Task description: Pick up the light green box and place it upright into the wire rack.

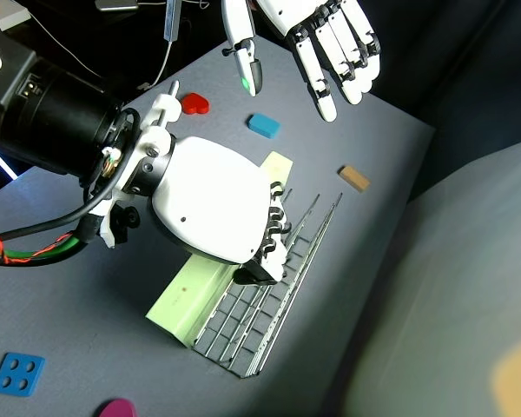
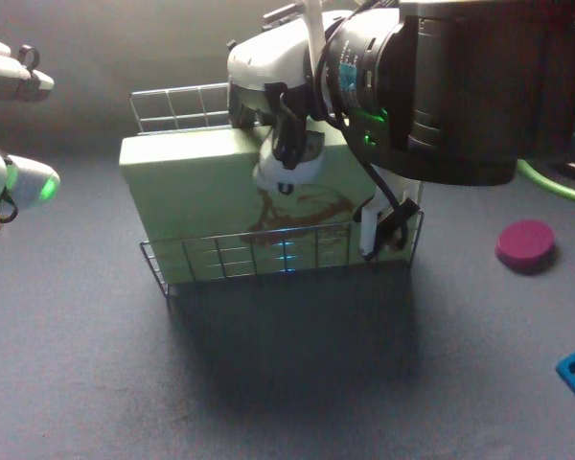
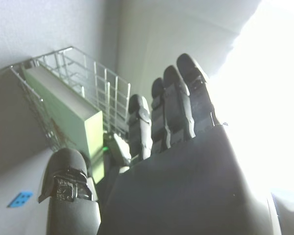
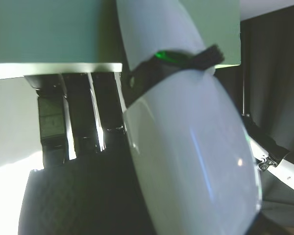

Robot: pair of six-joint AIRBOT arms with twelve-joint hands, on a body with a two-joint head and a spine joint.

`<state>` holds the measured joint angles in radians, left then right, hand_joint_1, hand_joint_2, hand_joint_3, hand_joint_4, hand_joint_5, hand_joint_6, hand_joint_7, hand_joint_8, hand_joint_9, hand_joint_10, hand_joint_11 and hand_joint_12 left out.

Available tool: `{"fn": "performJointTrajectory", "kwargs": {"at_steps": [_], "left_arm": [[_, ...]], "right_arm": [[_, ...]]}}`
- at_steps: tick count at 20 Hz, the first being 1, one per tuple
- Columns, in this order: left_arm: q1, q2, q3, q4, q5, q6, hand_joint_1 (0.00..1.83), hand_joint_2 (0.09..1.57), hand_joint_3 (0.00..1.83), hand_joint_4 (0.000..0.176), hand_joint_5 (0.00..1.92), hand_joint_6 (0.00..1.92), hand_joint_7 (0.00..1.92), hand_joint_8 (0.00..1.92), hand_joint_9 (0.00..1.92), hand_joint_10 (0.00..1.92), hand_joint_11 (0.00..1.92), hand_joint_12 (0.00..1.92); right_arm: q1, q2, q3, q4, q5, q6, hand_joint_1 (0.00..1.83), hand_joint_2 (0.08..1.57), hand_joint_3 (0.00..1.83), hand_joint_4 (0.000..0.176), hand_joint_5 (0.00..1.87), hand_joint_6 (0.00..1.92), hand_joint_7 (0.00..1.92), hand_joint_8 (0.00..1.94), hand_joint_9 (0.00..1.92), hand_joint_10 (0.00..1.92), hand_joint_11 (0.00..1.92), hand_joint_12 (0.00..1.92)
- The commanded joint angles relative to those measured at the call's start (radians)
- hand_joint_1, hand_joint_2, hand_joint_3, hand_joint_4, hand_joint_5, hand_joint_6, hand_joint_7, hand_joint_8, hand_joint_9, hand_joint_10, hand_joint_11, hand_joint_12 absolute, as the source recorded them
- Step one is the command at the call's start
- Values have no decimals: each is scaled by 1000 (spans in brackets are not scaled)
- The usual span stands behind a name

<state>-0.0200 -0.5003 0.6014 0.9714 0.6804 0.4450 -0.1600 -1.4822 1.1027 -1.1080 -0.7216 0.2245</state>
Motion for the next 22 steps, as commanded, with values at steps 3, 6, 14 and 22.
{"fn": "performJointTrajectory", "kwargs": {"at_steps": [3, 6, 14, 22], "left_arm": [[-10, 2, -2, 61, -44, 4, 60, 1238, 0, 113, 211, 1, 154, 0, 170, 0, 0, 569], [-10, 2, -1, 61, -42, -1, 61, 1237, 0, 113, 211, 0, 154, 0, 170, 0, 0, 545], [-22, 0, -21, 61, -44, -24, 61, 1238, 0, 114, 211, 0, 154, 0, 160, 0, 0, 514], [-31, -45, -72, 61, -31, -54, 218, 1196, 0, 97, 237, 5, 206, 8, 228, 12, 0, 695]], "right_arm": [[11, 10, -12, -55, 28, -3, 922, 1133, 0, 0, 624, 2, 663, 23, 450, 410, 196, 1317], [26, 33, -37, -55, 25, -6, 842, 1104, 0, 0, 551, 0, 558, 0, 449, 121, 65, 1217], [137, 278, -319, -157, -13, 11, 584, 1005, 0, 0, 220, 0, 198, 0, 119, 0, 0, 605], [148, 562, -647, -185, -68, -53, 591, 1048, 1, 0, 425, 21, 505, 25, 475, 72, 171, 1167]]}}
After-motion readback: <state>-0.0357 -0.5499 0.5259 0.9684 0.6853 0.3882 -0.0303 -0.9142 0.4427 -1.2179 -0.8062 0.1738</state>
